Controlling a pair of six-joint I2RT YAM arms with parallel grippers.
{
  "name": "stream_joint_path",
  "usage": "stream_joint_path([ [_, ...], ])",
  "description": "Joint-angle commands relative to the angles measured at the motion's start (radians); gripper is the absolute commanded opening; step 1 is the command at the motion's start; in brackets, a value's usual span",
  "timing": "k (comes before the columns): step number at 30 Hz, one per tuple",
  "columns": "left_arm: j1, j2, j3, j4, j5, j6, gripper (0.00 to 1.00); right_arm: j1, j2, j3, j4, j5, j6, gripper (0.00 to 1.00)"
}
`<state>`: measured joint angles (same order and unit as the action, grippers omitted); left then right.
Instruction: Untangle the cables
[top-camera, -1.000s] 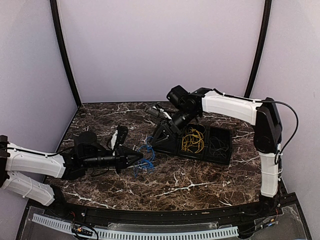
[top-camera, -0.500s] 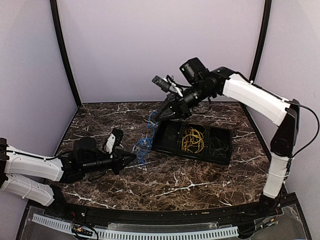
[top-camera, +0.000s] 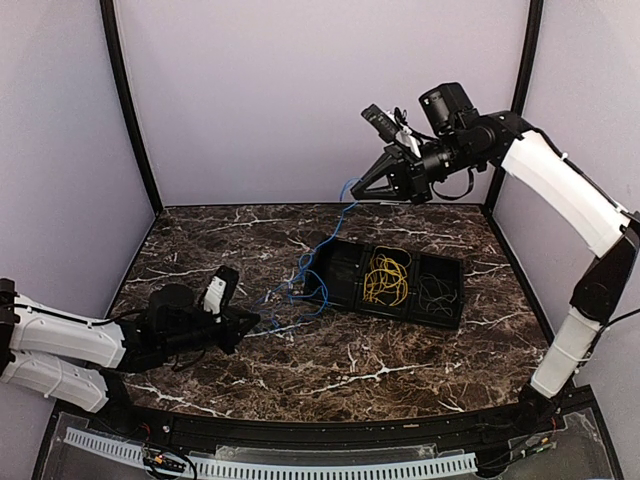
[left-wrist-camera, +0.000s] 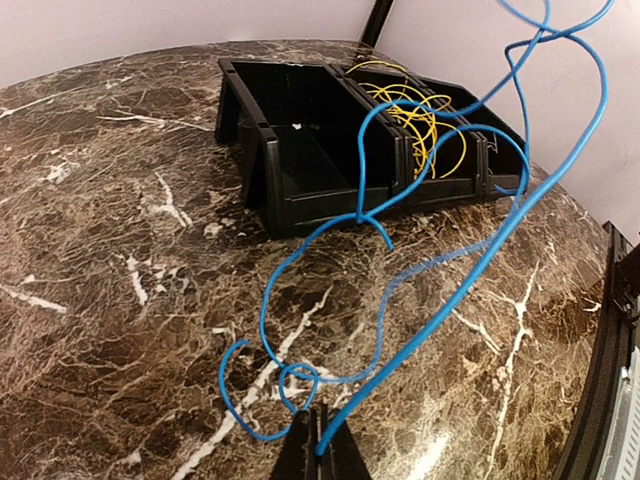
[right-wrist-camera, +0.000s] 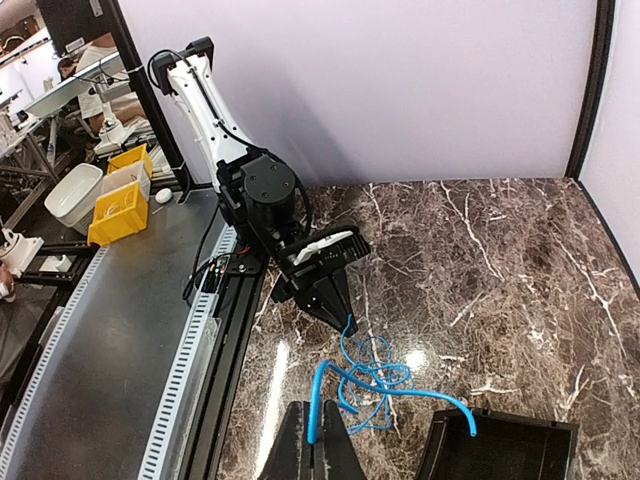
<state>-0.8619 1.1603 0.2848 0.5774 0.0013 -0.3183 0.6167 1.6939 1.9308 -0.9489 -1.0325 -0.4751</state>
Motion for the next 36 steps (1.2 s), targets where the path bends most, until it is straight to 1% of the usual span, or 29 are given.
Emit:
stream_joint_path([
  [1, 0.003, -0.026, -0.034, -0.070, -0.130, -0.028, 0.00, -0.064, -0.062, 0.049, 0.006, -0.039, 0.002, 0.00],
  [4, 0.026, -0.014, -0.057, -0.140, -0.171, -0.124, 0.00, -0.110, -0.086, 0.154, 0.020, -0.034, 0.018, 0.00],
  [5, 0.041, -0.011, -0.071, -0.157, -0.170, -0.168, 0.00, -0.131, -0.097, 0.179, 0.044, -0.037, 0.036, 0.00],
  [7, 0.050, -0.014, -0.101, -0.191, -0.167, -0.227, 0.00, -0.189, -0.123, 0.200, 0.132, -0.063, 0.123, 0.00],
  [8, 0.051, -0.016, -0.111, -0.202, -0.168, -0.246, 0.00, -0.223, -0.140, 0.190, 0.194, -0.089, 0.172, 0.00],
  [10, 0.052, -0.025, -0.158, -0.202, -0.169, -0.303, 0.00, -0.314, -0.185, 0.128, 0.423, -0.154, 0.323, 0.00],
  [12, 0.052, -0.039, -0.182, -0.207, -0.180, -0.360, 0.00, -0.370, -0.184, 0.103, 0.583, -0.204, 0.473, 0.00],
  [15, 0.052, -0.065, -0.209, -0.173, -0.182, -0.406, 0.00, -0.390, -0.159, 0.058, 0.741, -0.233, 0.622, 0.00],
  [17, 0.052, -0.077, -0.205, -0.197, -0.201, -0.411, 0.00, -0.390, -0.140, 0.012, 0.831, -0.237, 0.701, 0.00],
  [21, 0.052, -0.108, -0.202, -0.232, -0.234, -0.428, 0.00, -0.388, -0.105, 0.002, 0.845, -0.193, 0.697, 0.00],
  [25, 0.052, -0.155, -0.218, -0.205, -0.214, -0.417, 0.00, -0.382, -0.069, -0.003, 0.849, -0.164, 0.703, 0.00],
  [30, 0.052, -0.204, -0.223, -0.193, -0.212, -0.398, 0.00, -0.369, -0.026, 0.054, 0.839, -0.143, 0.701, 0.00],
  [36, 0.052, -0.204, -0.228, -0.183, -0.212, -0.389, 0.00, -0.321, -0.010, 0.111, 0.835, -0.093, 0.663, 0.00],
])
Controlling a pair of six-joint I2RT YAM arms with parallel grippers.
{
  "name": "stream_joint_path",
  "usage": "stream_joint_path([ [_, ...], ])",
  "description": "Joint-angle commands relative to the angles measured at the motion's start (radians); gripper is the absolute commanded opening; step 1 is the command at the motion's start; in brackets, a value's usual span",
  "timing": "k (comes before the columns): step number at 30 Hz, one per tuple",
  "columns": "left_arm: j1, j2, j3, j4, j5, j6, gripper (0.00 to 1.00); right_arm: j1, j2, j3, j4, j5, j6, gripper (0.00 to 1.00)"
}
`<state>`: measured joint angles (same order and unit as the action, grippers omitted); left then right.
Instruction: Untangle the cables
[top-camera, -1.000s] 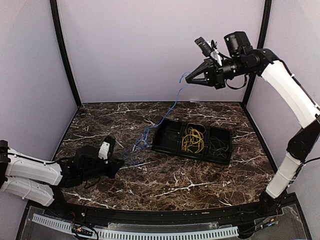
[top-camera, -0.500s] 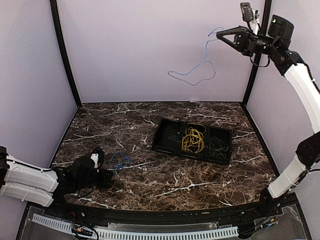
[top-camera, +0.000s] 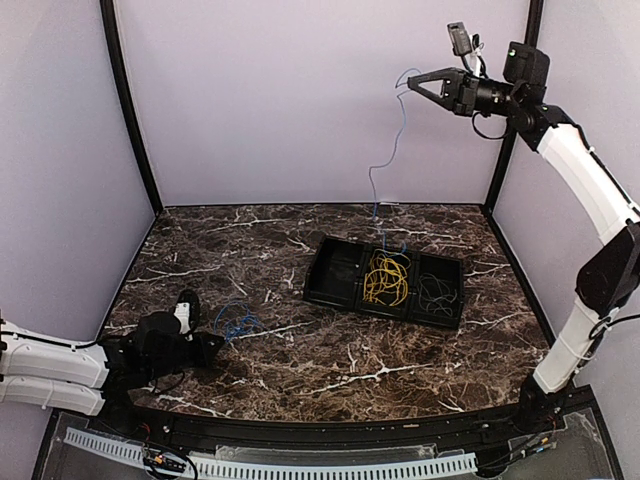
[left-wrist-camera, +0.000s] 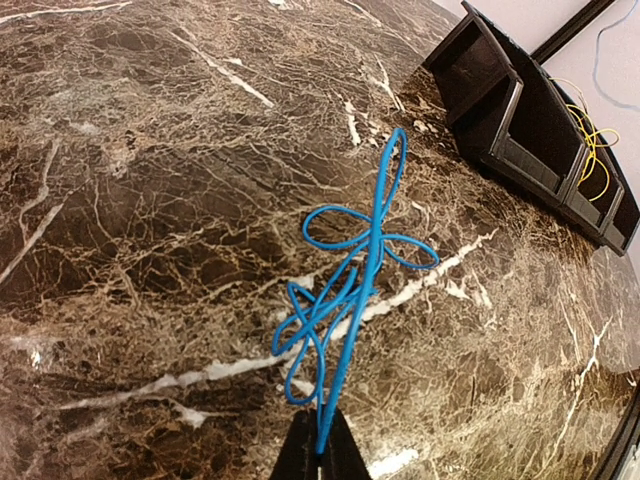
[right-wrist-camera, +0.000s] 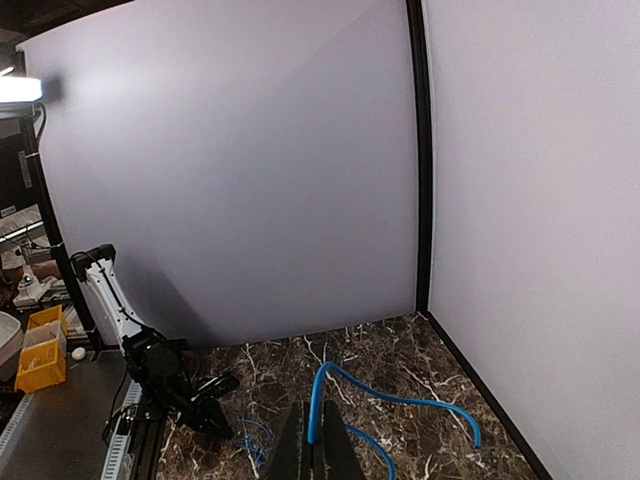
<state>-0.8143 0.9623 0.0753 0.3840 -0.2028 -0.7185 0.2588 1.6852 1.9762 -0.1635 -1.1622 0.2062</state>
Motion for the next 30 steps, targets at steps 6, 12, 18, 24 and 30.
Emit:
stream_joint_path([
  [6, 0.004, 0.006, -0.021, 0.033, 0.004, 0.003, 0.00, 0.104, 0.058, 0.113, 0.033, 0.066, -0.050, 0.00],
  [12, 0.004, 0.005, -0.020, 0.039, 0.008, 0.001, 0.00, 0.140, 0.129, 0.120, -0.004, 0.065, -0.079, 0.00],
  [18, 0.004, 0.005, -0.020, 0.046, 0.003, 0.006, 0.00, 0.144, 0.166, 0.029, -0.008, 0.064, -0.104, 0.00],
  [24, 0.005, 0.011, -0.026, 0.066, 0.000, 0.011, 0.00, 0.144, 0.187, -0.128, -0.037, 0.112, -0.200, 0.00],
  [30, 0.004, 0.016, -0.031, 0.070, 0.003, 0.013, 0.00, 0.151, 0.202, -0.143, -0.070, 0.110, -0.230, 0.00],
])
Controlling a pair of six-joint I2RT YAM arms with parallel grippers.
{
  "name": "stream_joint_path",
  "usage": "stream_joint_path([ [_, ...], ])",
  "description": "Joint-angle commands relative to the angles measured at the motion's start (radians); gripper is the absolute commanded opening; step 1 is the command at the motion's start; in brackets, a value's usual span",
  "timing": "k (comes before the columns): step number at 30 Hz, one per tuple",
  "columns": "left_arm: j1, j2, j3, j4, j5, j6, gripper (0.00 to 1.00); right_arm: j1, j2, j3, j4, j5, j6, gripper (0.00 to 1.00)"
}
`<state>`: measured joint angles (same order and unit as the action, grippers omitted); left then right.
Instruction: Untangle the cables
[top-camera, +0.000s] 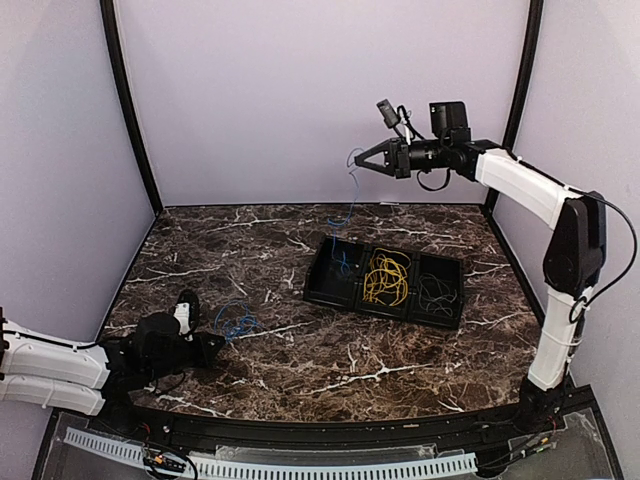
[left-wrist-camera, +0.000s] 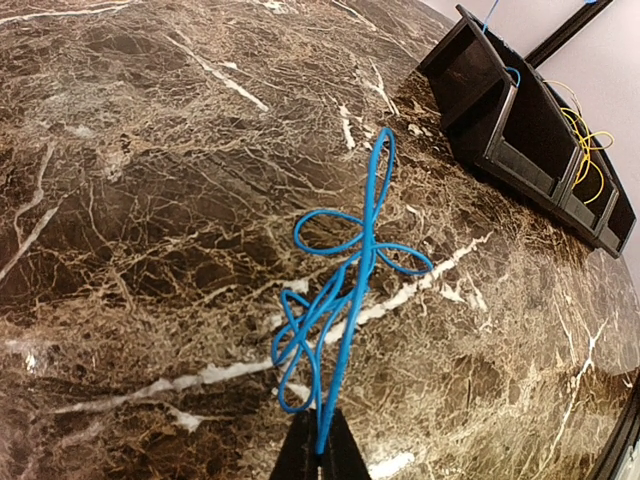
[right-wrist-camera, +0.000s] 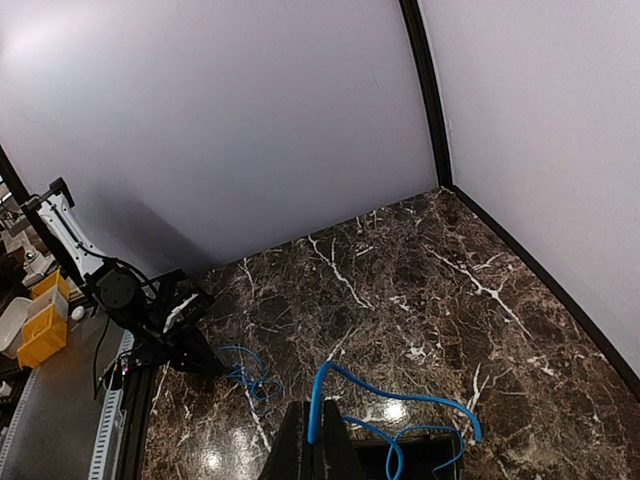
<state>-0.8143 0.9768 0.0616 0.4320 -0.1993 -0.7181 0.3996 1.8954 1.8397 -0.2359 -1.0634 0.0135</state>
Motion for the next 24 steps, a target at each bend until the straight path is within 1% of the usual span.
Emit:
stream_joint_path([
  [1, 0.004, 0.001, -0.018, 0.023, -0.001, 0.013, 0.00, 0.013, -0.012, -0.006, 0.006, 0.016, -0.039, 0.00],
  [4, 0.004, 0.003, -0.018, 0.028, -0.007, 0.016, 0.00, 0.019, -0.008, -0.008, -0.008, 0.021, -0.049, 0.00],
  [7, 0.004, 0.002, -0.019, 0.034, -0.007, 0.016, 0.00, 0.022, 0.002, -0.047, -0.039, 0.047, -0.089, 0.00],
  [12, 0.004, -0.007, -0.023, 0.033, -0.005, 0.014, 0.00, 0.039, 0.047, -0.090, -0.173, 0.110, -0.237, 0.00],
  [15, 0.004, -0.021, -0.028, 0.028, -0.009, 0.016, 0.00, 0.042, 0.053, -0.135, -0.190, 0.125, -0.271, 0.00],
  [17, 0.005, -0.027, -0.032, 0.026, -0.012, 0.016, 0.00, 0.050, 0.055, -0.162, -0.193, 0.185, -0.296, 0.00],
  [20, 0.004, -0.026, -0.033, 0.032, -0.015, 0.018, 0.00, 0.092, 0.083, -0.151, -0.255, 0.324, -0.377, 0.00],
  [24, 0.004, -0.014, -0.032, 0.045, -0.007, 0.016, 0.00, 0.150, 0.126, -0.131, -0.277, 0.452, -0.399, 0.00],
])
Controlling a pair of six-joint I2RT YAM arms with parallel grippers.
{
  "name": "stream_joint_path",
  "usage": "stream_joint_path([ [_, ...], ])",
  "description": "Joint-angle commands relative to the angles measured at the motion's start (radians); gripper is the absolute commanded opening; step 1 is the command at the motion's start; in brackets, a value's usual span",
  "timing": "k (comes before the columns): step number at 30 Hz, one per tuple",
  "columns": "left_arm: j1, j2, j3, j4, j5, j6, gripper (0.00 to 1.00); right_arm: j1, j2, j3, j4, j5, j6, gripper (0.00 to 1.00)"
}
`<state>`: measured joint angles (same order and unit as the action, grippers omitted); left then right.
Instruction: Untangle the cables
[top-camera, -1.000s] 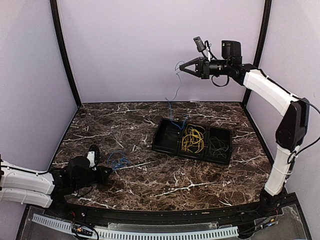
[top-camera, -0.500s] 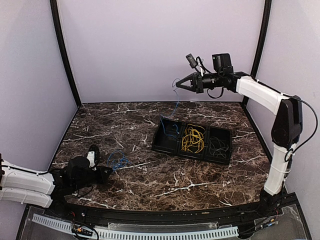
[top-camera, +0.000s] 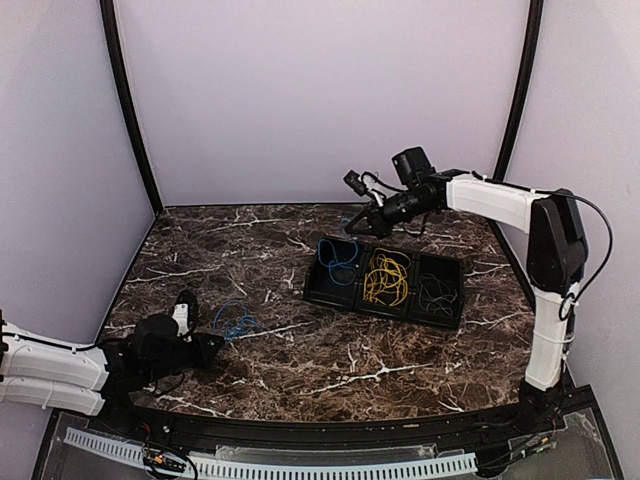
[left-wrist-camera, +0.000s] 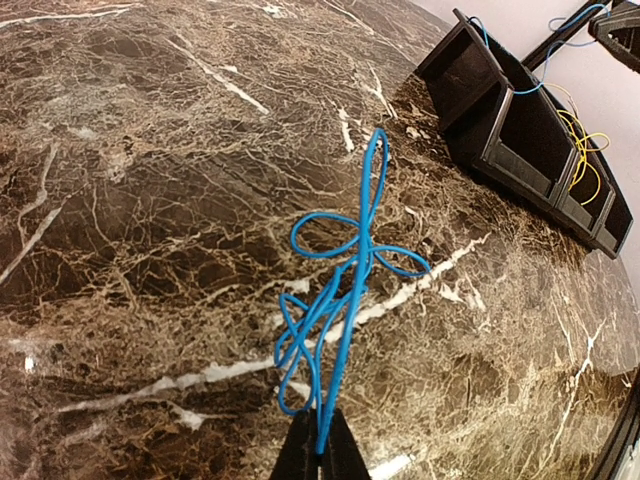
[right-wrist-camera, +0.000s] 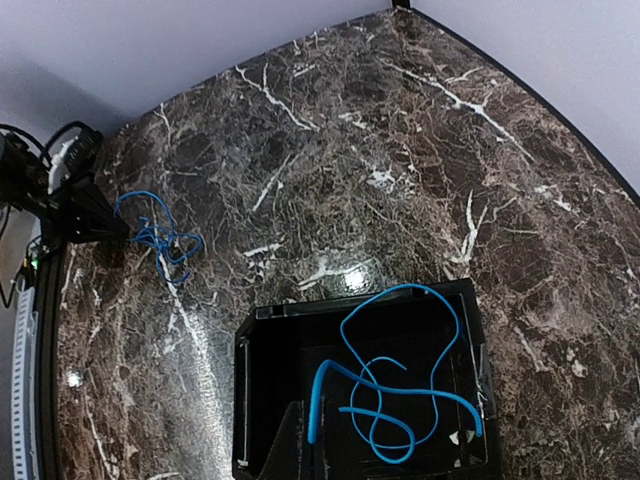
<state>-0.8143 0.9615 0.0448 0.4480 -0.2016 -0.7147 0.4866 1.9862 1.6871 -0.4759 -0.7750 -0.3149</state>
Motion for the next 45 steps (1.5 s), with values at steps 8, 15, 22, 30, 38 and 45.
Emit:
stream_joint_path([
  [8, 0.004, -0.007, 0.004, 0.022, 0.019, 0.017, 0.00, 0.166, 0.180, 0.144, -0.113, 0.395, -0.098, 0.01],
  [15, 0.004, -0.175, 0.031, 0.030, 0.124, 0.116, 0.00, 0.209, 0.091, 0.135, -0.150, 0.453, -0.163, 0.48],
  [22, 0.004, -0.279, 0.069, 0.047, 0.245, 0.241, 0.00, 0.335, -0.043, 0.070, -0.188, 0.276, -0.261, 0.63],
  [30, 0.005, -0.289, 0.147, 0.042, 0.307, 0.235, 0.00, 0.439, 0.038, 0.112, -0.171, 0.198, -0.277, 0.63],
  [38, 0.004, -0.320, 0.197, 0.025, 0.337, 0.218, 0.00, 0.474, 0.082, 0.165, -0.103, 0.092, -0.160, 0.62],
  [45, 0.004, -0.317, 0.201, 0.049, 0.355, 0.208, 0.00, 0.480, 0.130, 0.224, -0.083, -0.003, -0.053, 0.61],
])
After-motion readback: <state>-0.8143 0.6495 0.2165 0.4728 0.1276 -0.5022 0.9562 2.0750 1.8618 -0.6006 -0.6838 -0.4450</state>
